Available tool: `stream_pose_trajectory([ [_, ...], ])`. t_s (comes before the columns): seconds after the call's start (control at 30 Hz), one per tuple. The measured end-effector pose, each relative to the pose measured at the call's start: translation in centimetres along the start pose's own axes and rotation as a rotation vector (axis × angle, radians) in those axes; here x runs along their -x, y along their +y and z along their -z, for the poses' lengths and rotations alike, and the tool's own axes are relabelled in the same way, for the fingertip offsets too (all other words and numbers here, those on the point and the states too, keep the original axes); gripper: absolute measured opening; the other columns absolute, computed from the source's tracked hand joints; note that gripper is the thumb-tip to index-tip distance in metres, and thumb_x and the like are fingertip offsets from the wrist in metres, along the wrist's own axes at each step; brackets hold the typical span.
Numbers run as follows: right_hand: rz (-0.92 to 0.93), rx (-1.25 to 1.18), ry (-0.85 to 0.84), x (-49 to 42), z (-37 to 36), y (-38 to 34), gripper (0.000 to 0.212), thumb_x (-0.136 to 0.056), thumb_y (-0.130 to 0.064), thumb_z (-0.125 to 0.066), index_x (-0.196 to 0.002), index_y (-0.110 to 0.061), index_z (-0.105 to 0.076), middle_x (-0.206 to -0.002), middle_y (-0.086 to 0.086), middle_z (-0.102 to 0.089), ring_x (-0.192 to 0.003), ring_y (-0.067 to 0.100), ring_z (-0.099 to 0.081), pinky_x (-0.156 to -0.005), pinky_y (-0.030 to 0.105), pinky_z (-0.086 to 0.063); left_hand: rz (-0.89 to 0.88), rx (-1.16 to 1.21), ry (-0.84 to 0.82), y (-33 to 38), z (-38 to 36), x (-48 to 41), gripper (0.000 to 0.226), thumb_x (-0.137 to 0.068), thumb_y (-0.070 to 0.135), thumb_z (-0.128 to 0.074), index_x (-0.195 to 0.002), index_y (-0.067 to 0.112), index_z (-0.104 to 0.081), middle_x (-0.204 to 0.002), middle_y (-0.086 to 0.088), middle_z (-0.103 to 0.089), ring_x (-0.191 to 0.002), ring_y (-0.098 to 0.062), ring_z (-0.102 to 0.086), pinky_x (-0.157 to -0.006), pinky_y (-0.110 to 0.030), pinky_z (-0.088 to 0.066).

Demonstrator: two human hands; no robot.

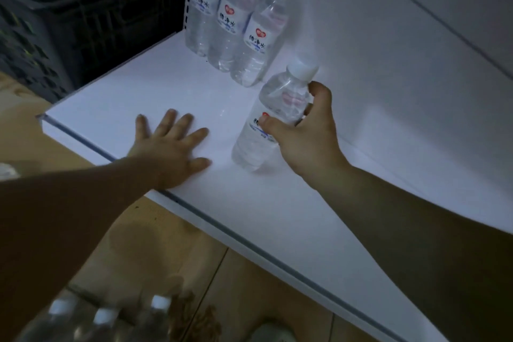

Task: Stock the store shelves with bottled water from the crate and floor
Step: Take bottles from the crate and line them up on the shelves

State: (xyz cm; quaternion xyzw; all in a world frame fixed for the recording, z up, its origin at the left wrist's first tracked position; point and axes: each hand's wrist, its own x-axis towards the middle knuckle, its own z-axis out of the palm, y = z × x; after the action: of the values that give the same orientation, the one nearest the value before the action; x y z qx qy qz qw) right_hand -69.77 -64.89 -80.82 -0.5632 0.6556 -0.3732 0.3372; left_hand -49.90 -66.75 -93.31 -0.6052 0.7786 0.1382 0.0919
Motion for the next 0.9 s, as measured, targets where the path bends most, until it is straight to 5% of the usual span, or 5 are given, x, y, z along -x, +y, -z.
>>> stream_pose_trajectory([
  [0.27, 0.045, -0.015, 0.035, -5.4, -2.4, 0.7, 0.062, -0.079, -0.013, -0.077, -0.122, -0.030, -0.036, -0.118, -0.005, -0.058, -0.109, 0.016, -0.060, -0.094, 0.045, -0.053, -0.017, 0.043, 0.082, -0.3, -0.9, 0.1, 0.075, -0.081, 0.074, 0.003, -0.148, 0.043, 0.016, -0.156, 0.005, 0.026, -0.143, -0.021, 0.028, -0.113, -0.060, 0.014],
  [0.53, 0.082, -0.052, 0.235, -11.5, -3.2, 1.6, 0.069, -0.077, -0.016, -0.075, -0.137, -0.024, -0.043, -0.121, -0.003, -0.060, -0.108, 0.014, -0.061, -0.095, 0.042, -0.053, -0.025, 0.070, 0.086, -0.6, -1.1, 0.1, 0.080, -0.077, 0.076, 0.012, -0.148, 0.042, 0.014, -0.157, 0.005, 0.025, -0.143, -0.020, 0.027, -0.113, -0.059, 0.014],
  [0.9, 0.165, 0.069, 0.306, -15.5, -3.0, 3.6, 0.085, -0.086, -0.023, -0.069, -0.153, -0.021, -0.017, -0.146, 0.006, -0.045, -0.131, 0.021, -0.048, -0.109, 0.039, -0.040, -0.026, 0.076, 0.107, -0.8, -1.2, 0.0, 0.086, -0.070, 0.076, 0.019, -0.148, 0.042, 0.013, -0.158, 0.007, 0.022, -0.144, -0.018, 0.026, -0.113, -0.059, 0.012],
])
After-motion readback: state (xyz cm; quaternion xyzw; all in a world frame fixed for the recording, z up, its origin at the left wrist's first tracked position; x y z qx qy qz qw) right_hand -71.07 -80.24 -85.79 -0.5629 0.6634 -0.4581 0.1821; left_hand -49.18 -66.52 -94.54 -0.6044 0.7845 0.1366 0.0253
